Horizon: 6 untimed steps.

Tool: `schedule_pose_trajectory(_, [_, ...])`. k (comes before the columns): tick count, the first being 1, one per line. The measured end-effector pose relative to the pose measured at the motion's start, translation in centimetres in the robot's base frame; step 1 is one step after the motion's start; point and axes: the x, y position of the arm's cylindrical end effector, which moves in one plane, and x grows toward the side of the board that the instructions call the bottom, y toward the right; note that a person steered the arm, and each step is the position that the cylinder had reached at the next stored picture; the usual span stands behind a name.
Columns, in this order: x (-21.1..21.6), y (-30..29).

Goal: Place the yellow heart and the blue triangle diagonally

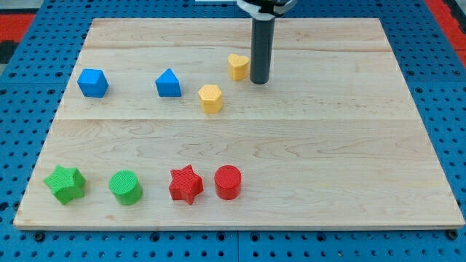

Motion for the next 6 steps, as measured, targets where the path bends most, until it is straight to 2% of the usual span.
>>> schedule_pose_trajectory(1, [-1.7, -3.8])
schedule_pose_trajectory(3, [4.3, -18.9])
schedule_pose_trajectory(4, [3.2, -24.1])
schedule_pose_trajectory(5, [1.5, -19.1])
schedule_pose_trajectory(6, [1.0, -9.7])
